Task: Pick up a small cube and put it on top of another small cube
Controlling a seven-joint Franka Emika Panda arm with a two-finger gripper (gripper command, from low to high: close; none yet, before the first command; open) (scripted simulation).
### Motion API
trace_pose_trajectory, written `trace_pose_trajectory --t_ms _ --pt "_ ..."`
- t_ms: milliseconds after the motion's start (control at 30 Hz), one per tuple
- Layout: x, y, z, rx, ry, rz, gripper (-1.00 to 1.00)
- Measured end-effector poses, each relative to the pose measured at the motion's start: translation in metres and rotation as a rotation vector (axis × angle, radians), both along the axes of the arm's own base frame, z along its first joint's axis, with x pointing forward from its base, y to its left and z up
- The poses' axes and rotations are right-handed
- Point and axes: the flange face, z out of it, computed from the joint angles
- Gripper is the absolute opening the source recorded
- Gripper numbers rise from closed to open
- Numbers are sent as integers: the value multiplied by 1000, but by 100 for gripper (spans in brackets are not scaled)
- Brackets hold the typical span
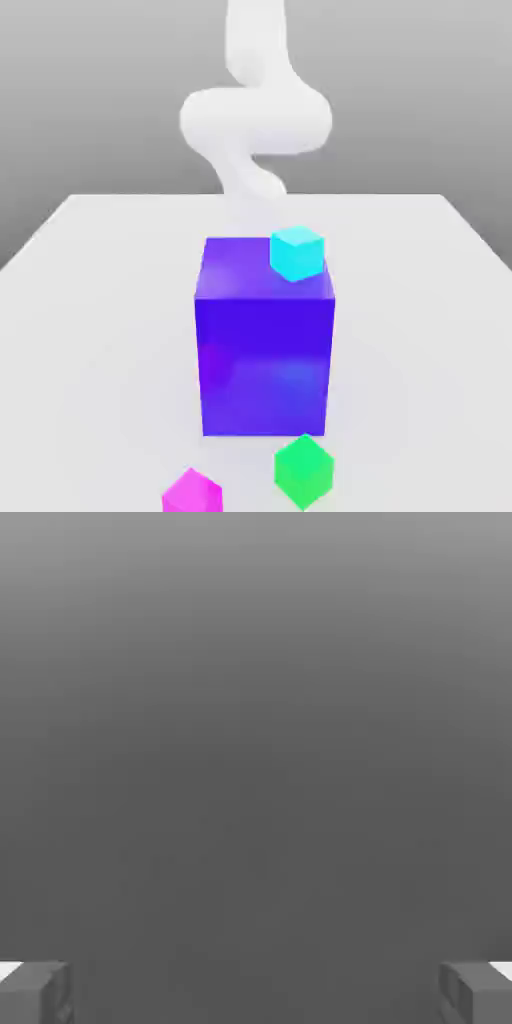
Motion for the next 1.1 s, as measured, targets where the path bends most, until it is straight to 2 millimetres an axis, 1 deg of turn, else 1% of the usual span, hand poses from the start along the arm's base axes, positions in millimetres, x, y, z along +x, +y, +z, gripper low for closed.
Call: trace_pose_trajectory --t_ms 267,533,800,967,1100 --pt "5 31 -7 -270 29 187 0" --pt "23 58 -29 -521 96 378 0" --pt "51 75 -65 -741 195 584 0" --pt "72 80 -93 -857 268 723 0" --pt "90 80 -120 -936 329 841 0"
